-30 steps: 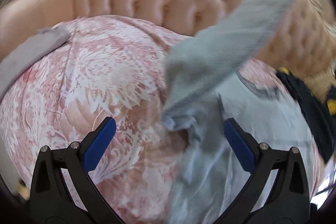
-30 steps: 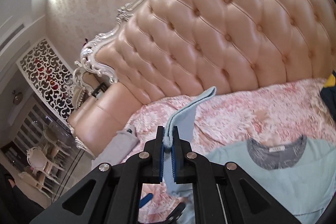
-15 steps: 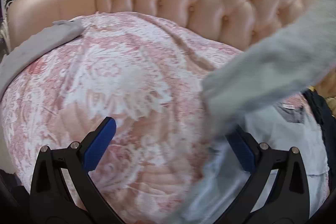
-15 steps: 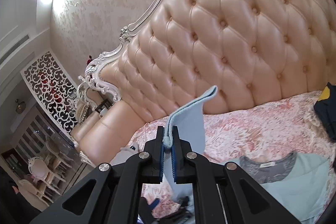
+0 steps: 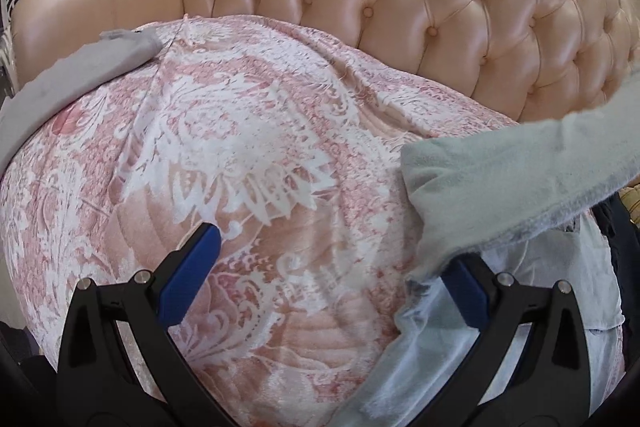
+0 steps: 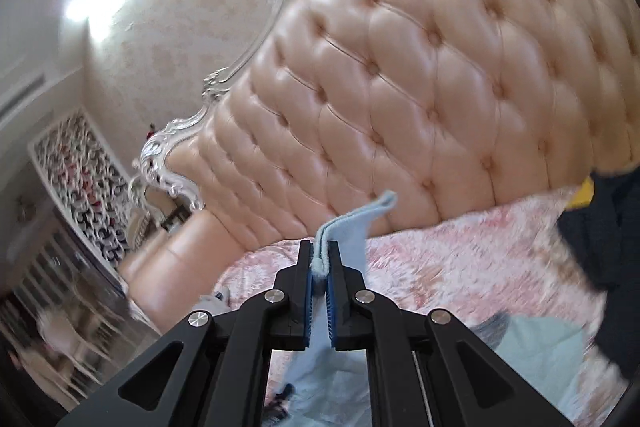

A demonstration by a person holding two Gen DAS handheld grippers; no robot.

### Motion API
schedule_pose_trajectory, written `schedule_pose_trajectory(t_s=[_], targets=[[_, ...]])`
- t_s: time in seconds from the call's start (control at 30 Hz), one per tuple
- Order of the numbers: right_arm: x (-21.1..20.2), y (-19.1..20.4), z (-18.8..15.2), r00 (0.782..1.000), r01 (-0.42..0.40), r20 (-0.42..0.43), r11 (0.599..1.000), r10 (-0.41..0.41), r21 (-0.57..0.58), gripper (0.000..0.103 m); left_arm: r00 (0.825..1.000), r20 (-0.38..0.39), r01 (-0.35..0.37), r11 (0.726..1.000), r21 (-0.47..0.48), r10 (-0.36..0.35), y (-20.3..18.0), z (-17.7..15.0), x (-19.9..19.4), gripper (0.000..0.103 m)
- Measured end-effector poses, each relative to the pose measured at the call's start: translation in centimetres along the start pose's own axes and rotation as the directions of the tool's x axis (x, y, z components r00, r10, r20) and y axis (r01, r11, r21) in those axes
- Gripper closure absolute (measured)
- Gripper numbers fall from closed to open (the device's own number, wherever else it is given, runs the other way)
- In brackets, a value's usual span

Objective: Fold clothes
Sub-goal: 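Lift the held side and fold it over the shirt body with the right gripper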

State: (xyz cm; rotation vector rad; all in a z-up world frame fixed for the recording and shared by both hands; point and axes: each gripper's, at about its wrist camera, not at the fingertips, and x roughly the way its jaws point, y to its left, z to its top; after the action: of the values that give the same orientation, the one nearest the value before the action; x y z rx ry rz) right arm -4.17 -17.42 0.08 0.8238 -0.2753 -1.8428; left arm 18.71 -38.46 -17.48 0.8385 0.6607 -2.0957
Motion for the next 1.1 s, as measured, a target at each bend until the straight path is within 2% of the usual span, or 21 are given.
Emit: schedule_pose_trajectory(t_s=[0.17,0.3,0.37,0.47,0.63,0.73,0.87,0.97,1.1], targets=[[-1.1,-4.7,-4.7,0.993,0.116,-0.029,0.993,-0.116,-0.011,0.097,0.999,-0.044,-0.014,1.0,-0.012,0.013,0.5,-0.5,1.0,0.0],[0.3,-11.8,-10.9,0.972,0.197,-0.161,0.967,-0.172,0.162,0.097,0.998,-0.066,-0.02,1.0,0.017,0.021,0.3,-1.1,1.4,0.0],[0.8,-14.1,-13.2,0.964,0.218,-0.201,0.948,-0.172,0.232,0.097,0.997,-0.07,-0.022,0.999,0.024,0.024,0.2,-1.1,1.4,0.0],[1.0,-14.4,-14.4,0.96,0.233,-0.211,0.944,-0.185,0.235,0.097,0.997,-0.079,-0.024,0.999,0.026,0.026,0.3,-1.0,1.5,0.0],[0.0,-12.8,-13.3,0.966,0.223,-0.175,0.955,-0.189,0.198,0.097,0.996,-0.091,-0.02,1.0,0.024,0.022,0.5,-1.2,1.6,0.0],[-0.9,-11.6,-12.7,0.967,0.23,-0.148,0.964,-0.21,0.137,0.097,0.996,-0.09,-0.02,0.999,0.031,0.023,0.4,-1.2,1.6,0.0],[0.6,-12.6,-13.9,0.935,0.298,-0.235,0.948,-0.266,0.112,0.097,0.995,-0.091,-0.027,0.998,0.064,0.032,-0.1,-1.3,1.6,0.0],[0.7,-13.2,-14.7,0.932,0.307,-0.243,0.943,-0.27,0.127,0.097,0.995,-0.092,-0.029,0.995,0.098,0.038,-0.3,-1.3,1.6,0.0],[1.0,-12.9,-14.7,0.921,0.328,-0.252,0.94,-0.296,0.093,0.099,0.994,-0.099,-0.028,0.991,0.132,0.042,-0.4,-1.2,1.6,0.0]])
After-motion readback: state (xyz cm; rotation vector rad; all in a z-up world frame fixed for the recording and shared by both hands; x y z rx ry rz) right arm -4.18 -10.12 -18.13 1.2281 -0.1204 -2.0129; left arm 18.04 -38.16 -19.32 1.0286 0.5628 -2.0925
